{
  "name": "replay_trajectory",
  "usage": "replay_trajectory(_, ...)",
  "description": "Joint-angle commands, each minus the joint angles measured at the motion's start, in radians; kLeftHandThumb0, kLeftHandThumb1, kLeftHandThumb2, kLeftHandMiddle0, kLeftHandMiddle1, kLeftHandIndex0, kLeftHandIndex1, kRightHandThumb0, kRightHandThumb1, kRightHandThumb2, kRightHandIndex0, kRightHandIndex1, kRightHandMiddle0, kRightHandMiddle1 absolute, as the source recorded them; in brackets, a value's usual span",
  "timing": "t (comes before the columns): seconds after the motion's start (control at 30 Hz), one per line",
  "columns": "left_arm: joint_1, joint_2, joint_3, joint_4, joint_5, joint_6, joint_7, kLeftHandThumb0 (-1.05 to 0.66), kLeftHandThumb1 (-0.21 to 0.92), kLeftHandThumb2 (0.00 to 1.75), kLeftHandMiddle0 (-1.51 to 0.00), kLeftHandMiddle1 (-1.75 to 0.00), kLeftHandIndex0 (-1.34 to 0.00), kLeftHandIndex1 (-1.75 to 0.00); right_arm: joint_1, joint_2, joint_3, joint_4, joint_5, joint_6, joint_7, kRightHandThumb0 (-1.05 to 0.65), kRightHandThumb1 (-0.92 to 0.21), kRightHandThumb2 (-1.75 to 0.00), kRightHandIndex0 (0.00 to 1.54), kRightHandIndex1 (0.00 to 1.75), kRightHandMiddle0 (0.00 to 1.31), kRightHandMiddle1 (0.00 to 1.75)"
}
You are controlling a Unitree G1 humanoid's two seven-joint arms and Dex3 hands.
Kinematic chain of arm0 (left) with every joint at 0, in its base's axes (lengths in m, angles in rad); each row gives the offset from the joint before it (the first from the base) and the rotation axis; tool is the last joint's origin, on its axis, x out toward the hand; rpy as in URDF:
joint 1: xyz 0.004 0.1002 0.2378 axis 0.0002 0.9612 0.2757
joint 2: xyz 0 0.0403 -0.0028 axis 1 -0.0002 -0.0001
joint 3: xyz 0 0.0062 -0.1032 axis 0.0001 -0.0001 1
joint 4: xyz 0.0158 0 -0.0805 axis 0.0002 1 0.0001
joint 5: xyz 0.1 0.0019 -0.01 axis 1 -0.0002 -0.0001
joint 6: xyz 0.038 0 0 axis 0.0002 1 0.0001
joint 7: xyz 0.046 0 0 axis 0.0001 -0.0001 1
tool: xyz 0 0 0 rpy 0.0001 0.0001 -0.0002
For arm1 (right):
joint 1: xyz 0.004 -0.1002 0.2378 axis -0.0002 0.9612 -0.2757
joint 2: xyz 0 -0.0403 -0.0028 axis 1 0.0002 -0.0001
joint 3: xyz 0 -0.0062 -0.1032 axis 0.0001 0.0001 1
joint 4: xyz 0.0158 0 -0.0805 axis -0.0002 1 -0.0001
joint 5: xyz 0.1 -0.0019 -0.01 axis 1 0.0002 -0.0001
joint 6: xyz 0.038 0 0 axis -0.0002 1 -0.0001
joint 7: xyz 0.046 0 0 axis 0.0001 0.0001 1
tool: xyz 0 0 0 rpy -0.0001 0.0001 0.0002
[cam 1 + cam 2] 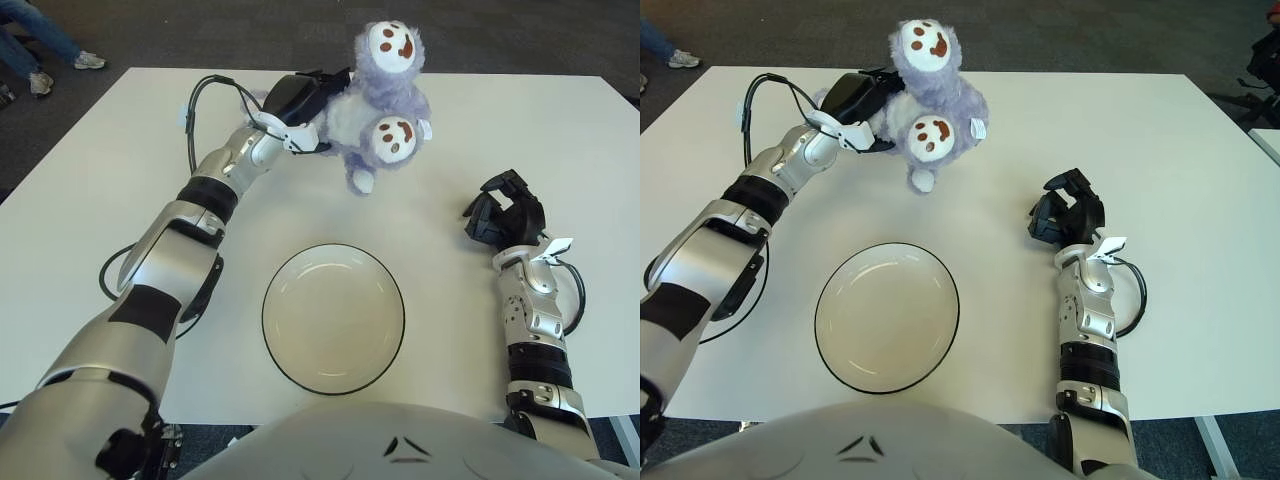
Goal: Put the doll into the plate.
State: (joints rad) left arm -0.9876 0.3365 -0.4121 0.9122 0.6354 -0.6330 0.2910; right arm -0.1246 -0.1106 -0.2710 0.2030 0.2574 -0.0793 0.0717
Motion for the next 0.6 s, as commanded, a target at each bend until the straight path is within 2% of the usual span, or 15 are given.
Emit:
replay_trajectory(0.0, 0.005, 0.031, 0.015, -0.042, 0.02, -0.014, 0.045, 0.0, -0.13, 1.75, -0.99, -1.56, -0.73, -1.75, 0.029, 0.008, 0.003, 0.046, -0.006, 0.038, -0.005, -0.01, -0.12, -1.52, 0.73, 1.75, 0.6, 1.66)
replay_trajectory(0.2, 0.025, 0.065, 0.034, -0.144, 0.019, -0.009, 0.027, 0.0, -0.13, 1.75, -0.99, -1.56, -0.74, -1.75, 0.023, 0.008, 0.003, 0.053, -0.009, 0.04, -0.008, -0.01, -0.12, -1.52, 0.72, 1.75, 0.6, 1.66)
replay_trajectory(0.4, 0.066, 0.094, 0.062, -0.226, -0.015, -0.058, -0.005, 0.0, -0.12, 1.75, -0.98, -1.59, -0.73, -1.75, 0.02, 0.011, 0.005, 0.056, -0.009, 0.039, -0.006, -0.01, -0.12, -1.52, 0.73, 1.75, 0.6, 1.66)
replay_trajectory(0.57, 0.133, 0.14, 0.075, -0.309, 0.022, -0.121, 0.033, 0.0, -0.12, 1.75, -0.98, -1.57, -0.73, -1.75, 0.02, 0.008, 0.004, 0.06, -0.008, 0.038, -0.004, -0.01, -0.12, -1.52, 0.73, 1.75, 0.6, 1.66)
